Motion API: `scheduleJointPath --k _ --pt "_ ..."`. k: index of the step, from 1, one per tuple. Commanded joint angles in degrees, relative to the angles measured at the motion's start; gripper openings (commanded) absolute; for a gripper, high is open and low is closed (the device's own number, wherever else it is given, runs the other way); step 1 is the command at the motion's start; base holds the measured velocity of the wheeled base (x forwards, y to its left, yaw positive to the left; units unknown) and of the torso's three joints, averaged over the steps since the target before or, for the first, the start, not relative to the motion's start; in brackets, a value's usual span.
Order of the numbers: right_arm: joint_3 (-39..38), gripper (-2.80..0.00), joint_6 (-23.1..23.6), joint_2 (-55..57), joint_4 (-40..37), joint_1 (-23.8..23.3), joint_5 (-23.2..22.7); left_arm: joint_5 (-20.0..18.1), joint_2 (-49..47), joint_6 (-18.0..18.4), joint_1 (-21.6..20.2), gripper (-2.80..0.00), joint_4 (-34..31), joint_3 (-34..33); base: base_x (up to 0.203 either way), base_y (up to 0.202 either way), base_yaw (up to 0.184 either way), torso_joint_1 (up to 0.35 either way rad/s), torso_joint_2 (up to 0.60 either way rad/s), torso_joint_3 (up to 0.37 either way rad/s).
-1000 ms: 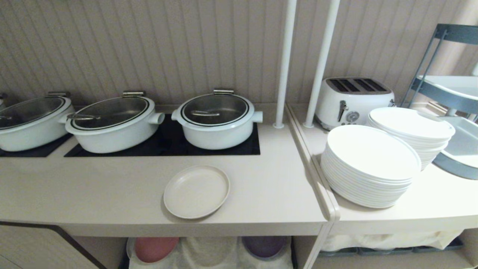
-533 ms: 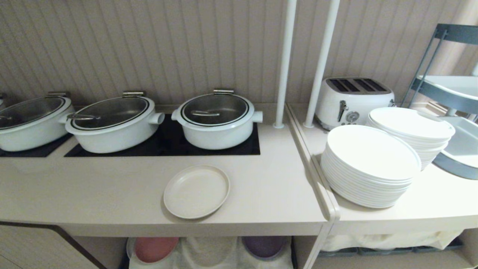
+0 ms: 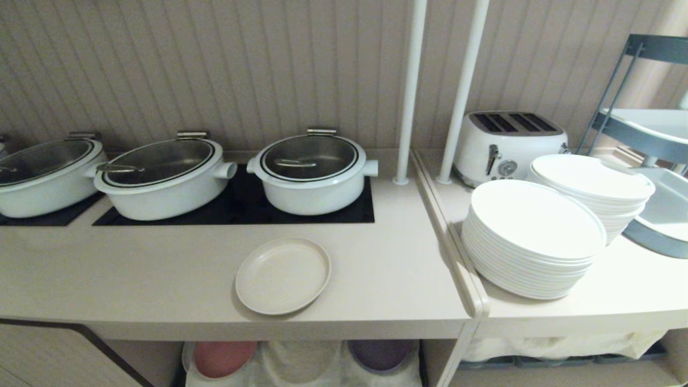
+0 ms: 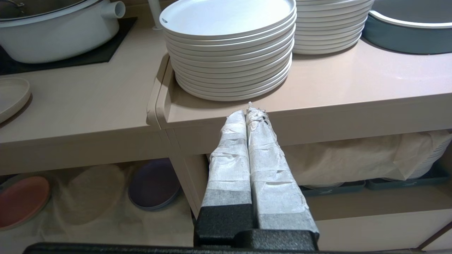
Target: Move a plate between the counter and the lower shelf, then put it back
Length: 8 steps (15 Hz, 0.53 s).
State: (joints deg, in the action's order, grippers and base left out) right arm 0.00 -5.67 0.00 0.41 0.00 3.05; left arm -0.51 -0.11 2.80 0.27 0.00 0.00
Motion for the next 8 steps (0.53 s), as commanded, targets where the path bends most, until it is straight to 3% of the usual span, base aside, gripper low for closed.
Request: scheduleJointPath --k 1,8 --pt "0.0 -2.8 0.0 0.0 0.0 0.0 0.0 0.0 0.0 0.0 0.0 -2.8 0.0 0.0 0.0 0.0 0.0 0.0 0.0 0.0" --pt "0.0 -2.8 0.0 0.0 0.0 0.0 0.0 0.0 0.0 0.0 0.0 -2.8 0.0 0.0 0.0 0.0 0.0 0.0 0.0 0.0"
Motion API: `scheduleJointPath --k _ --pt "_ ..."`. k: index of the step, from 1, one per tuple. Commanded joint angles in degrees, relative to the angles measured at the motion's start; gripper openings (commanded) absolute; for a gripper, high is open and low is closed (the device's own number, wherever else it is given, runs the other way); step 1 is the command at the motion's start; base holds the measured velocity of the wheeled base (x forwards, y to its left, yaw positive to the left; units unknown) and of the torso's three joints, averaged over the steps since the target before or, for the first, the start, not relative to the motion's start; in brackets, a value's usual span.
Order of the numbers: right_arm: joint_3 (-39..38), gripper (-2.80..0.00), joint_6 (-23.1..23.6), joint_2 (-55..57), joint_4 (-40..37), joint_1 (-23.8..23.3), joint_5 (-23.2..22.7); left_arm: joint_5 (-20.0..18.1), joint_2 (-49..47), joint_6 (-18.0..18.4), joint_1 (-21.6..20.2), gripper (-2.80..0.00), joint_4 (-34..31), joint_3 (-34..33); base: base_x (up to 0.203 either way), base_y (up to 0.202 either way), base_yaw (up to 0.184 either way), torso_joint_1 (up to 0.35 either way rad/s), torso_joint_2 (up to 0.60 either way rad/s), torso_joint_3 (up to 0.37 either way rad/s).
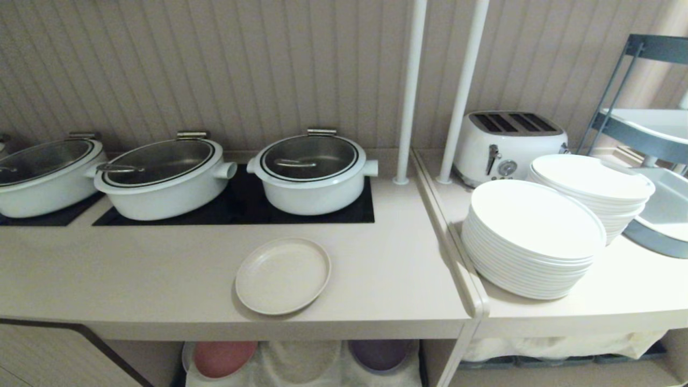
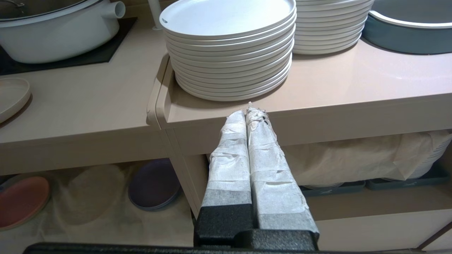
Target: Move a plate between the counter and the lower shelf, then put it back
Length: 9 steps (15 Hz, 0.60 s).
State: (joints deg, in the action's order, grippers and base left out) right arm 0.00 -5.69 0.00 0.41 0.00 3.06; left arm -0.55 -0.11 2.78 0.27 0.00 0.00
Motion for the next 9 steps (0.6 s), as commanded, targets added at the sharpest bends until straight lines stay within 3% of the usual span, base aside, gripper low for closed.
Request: scheduleJointPath --k 1,9 --pt "0.0 -2.8 0.0 0.0 0.0 0.0 0.0 0.0 0.0 0.0 0.0 -2.8 0.0 0.0 0.0 0.0 0.0 0.0 0.0 0.0" --pt "0.0 -2.8 0.1 0.0 0.0 0.0 0.0 0.0 0.0 0.0 0.0 -2.8 0.0 0.0 0.0 0.0 0.0 0.0 0.0 0.0"
